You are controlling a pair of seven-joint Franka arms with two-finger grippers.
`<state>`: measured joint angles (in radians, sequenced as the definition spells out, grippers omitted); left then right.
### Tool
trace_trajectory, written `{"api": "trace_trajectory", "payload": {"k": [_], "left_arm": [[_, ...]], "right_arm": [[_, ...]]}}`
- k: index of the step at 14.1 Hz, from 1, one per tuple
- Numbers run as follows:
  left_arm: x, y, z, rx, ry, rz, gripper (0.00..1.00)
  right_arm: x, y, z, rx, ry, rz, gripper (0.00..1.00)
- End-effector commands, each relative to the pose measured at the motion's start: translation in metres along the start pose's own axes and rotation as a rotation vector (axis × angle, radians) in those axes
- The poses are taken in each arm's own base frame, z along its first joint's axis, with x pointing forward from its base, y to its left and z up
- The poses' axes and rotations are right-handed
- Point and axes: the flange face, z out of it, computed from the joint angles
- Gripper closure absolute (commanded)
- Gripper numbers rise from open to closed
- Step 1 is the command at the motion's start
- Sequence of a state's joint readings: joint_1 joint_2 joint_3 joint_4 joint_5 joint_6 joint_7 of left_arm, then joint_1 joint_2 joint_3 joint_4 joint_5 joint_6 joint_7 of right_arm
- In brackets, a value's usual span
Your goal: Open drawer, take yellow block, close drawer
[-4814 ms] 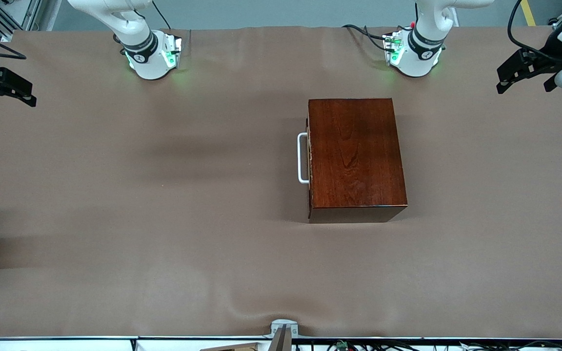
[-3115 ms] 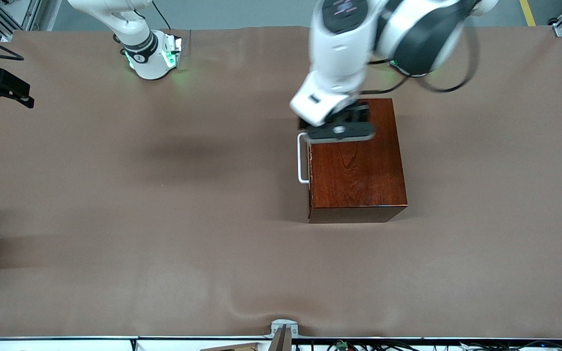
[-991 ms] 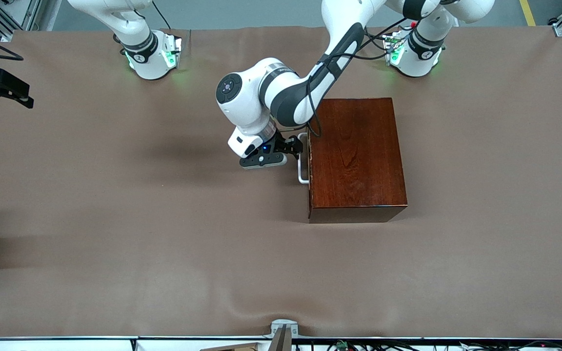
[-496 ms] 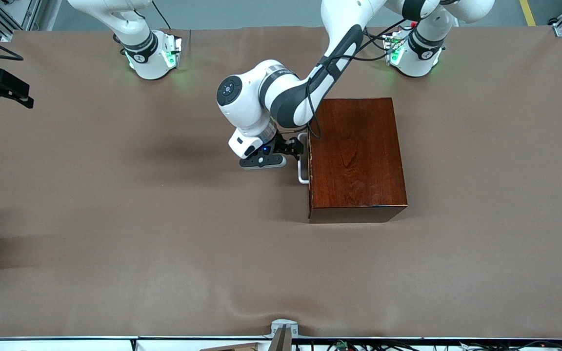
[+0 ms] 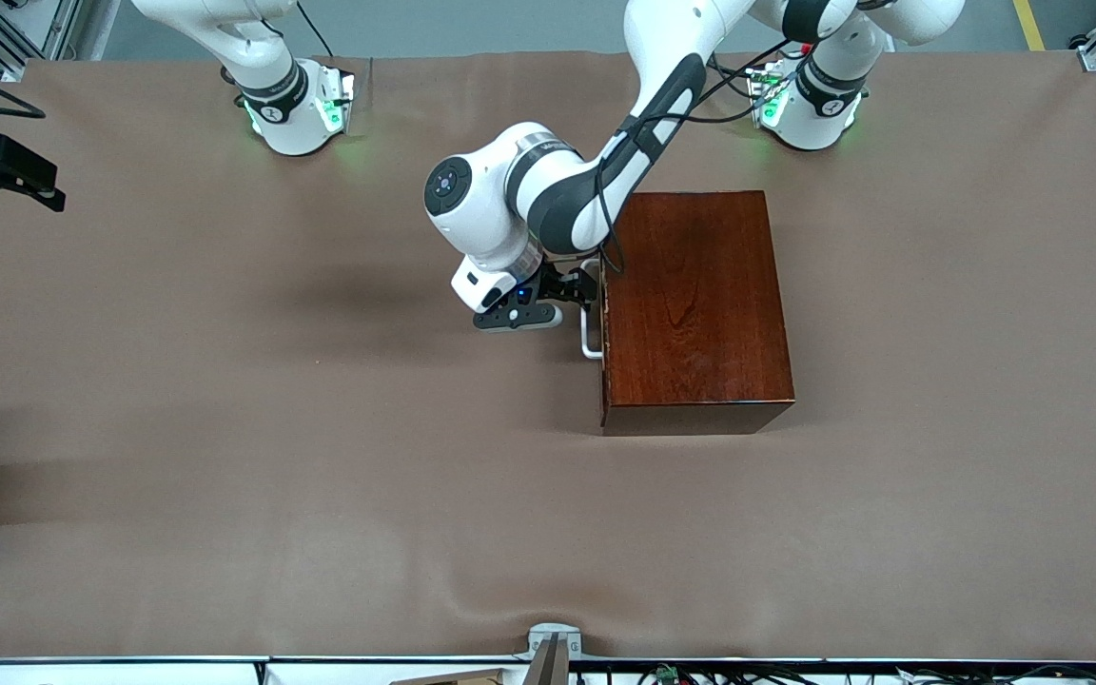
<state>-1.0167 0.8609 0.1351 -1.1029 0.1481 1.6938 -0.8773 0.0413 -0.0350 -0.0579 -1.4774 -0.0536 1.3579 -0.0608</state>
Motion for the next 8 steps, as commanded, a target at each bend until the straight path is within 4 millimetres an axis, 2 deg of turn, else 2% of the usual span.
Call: {"api": "trace_trajectory", "payload": {"k": [1,8], "left_arm": [[-0.0002,0.0043,0.0025,0.025,0.016,0.013,0.0],[0.0017,0.0132,0.0058,-0.013,0.034,-0.034,0.0]], "right_arm": [[0.0017,0.0048,-0.0037,-0.005,0.004,0.001,0.0],[0.0016,0.0049,-0.0036,-0.006,0.002,0.003,0.0]]}}
